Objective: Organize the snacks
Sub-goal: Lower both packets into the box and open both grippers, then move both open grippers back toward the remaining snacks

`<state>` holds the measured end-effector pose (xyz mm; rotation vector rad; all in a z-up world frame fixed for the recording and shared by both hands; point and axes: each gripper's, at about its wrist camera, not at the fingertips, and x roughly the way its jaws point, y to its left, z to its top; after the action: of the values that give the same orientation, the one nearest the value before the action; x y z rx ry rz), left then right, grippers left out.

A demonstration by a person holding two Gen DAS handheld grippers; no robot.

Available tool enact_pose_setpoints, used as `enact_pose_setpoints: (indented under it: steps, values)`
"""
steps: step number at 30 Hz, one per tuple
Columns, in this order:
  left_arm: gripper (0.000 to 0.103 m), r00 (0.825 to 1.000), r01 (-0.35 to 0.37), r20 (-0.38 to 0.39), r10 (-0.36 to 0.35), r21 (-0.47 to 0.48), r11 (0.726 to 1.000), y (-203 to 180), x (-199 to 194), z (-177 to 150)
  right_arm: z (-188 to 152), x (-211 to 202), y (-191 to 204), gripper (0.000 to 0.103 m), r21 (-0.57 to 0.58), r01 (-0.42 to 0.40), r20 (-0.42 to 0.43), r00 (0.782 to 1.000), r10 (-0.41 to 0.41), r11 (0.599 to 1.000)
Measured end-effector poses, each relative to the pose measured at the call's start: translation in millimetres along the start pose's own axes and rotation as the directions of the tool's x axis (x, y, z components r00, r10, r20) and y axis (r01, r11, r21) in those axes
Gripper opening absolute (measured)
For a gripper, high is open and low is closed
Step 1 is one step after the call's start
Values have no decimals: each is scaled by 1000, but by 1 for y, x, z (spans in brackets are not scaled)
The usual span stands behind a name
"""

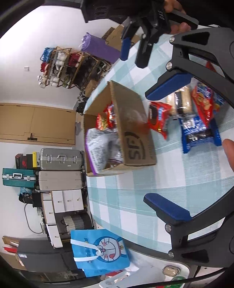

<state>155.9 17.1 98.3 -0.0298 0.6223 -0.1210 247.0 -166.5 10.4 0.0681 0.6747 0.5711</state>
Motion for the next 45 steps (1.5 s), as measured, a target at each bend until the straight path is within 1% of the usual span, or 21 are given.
enact_pose_setpoints:
  steps: [4, 9, 13, 18, 23, 27, 32, 36, 38, 45]
  values:
    - [102, 1000, -17, -6, 17, -3, 1000, 1, -8, -9, -6, -5, 1, 102, -5, 11, -2, 1000, -11, 1000]
    - [102, 999, -24, -29, 24, -12, 1000, 3, -13, -19, -13, -4, -1, 102, 4, 26, -33, 999, -26, 1000]
    - [102, 998, -7, -60, 6, -14, 1000, -1, -12, -29, -18, -3, -4, 102, 14, 28, -51, 998, -27, 1000]
    - [102, 996, -2, -90, 3, 16, 1000, -12, -9, -41, -21, 1, -2, 102, 7, 23, -75, 997, -22, 1000]
    - [102, 991, 45, -127, -41, 26, 999, -20, -6, -52, -24, 7, 1, 102, -29, 22, -115, 993, -25, 999]
    - [102, 989, 65, -138, -56, 58, 996, -29, -7, -57, -29, 14, 1, 102, -50, 23, -155, 987, -30, 999]
    - [102, 983, 115, -150, -103, 75, 990, -36, -11, -62, -37, 20, 3, 102, -94, 31, -194, 980, -49, 995]
    - [102, 973, 190, -147, -178, 72, 979, -41, -17, -62, -41, 26, 1, 102, -105, 34, -226, 972, -58, 994]
    - [102, 965, 222, -163, -206, 88, 971, -46, -17, -65, -42, 28, -1, 102, -101, 36, -237, 970, -60, 994]
    - [102, 954, 244, -216, -209, 150, 958, -63, -8, -77, -43, 31, -6, 102, -92, 49, -249, 966, -70, 995]
